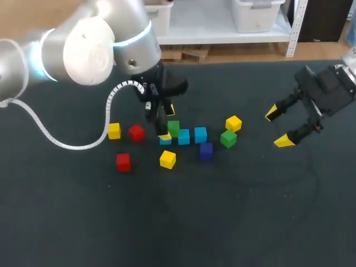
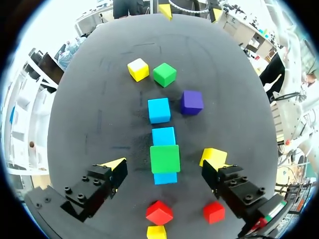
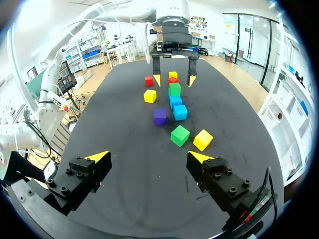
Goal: Place the blue cubes, place green cubes on the blue cubes, place the yellow cubes on the green cubes, then place the red cubes on the yellow cubes, and place purple cube on the red cubes.
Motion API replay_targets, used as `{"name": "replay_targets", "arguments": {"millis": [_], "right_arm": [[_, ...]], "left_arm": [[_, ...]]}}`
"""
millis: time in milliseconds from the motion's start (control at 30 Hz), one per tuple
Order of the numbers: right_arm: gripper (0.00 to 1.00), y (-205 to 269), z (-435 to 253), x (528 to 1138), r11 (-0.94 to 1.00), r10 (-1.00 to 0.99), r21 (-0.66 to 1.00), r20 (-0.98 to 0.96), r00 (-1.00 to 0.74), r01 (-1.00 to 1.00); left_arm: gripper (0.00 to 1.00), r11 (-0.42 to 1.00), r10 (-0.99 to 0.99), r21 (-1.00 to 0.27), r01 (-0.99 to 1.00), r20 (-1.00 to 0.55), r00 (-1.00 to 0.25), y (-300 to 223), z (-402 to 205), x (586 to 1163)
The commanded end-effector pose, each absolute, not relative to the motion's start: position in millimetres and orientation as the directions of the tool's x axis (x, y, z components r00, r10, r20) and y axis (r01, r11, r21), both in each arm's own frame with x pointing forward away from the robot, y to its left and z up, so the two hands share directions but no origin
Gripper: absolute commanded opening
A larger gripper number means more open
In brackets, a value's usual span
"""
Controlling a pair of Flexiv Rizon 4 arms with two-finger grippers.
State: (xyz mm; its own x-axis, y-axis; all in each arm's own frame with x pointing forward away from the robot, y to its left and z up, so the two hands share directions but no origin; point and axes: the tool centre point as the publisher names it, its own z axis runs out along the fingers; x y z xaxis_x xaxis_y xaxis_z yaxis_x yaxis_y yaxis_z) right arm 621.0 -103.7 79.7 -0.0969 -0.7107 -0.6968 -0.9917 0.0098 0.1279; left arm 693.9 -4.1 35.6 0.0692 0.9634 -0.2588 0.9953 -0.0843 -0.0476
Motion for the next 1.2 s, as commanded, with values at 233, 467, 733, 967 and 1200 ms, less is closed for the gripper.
{"name": "replay_targets", "arguments": {"millis": [233,467,733,967,1200], "right_arm": [[1.0,-103.6,79.2,621.3,0.009,-0.709,0.128,-0.698,-0.096,-0.992],[1.0,-103.6,79.2,621.3,0.009,-0.709,0.128,-0.698,-0.096,-0.992],[1.0,-103.6,79.2,621.3,0.009,-0.709,0.128,-0.698,-0.096,-0.992],[1.0,-103.6,79.2,621.3,0.009,-0.709,0.128,-0.698,-0.096,-0.992],[1.0,-103.6,79.2,621.3,0.009,-0.709,0.128,-0.698,-0.096,-0.992]], "left_arm": [[1.0,-0.103,0.97,0.007,0.995,-0.22,0.102,16.5,74.4,678.5],[1.0,-0.115,0.966,0.031,0.993,-0.23,0.119,36.9,86.3,659.8],[1.0,-0.043,0.927,0.073,0.996,-0.369,0.067,69.5,93.5,639.3],[1.0,-0.03,0.864,0.111,0.993,-0.496,0.081,92.7,96.4,622.9],[1.0,-0.03,0.843,0.122,0.992,-0.531,0.091,114.4,108.1,613.7]]}}
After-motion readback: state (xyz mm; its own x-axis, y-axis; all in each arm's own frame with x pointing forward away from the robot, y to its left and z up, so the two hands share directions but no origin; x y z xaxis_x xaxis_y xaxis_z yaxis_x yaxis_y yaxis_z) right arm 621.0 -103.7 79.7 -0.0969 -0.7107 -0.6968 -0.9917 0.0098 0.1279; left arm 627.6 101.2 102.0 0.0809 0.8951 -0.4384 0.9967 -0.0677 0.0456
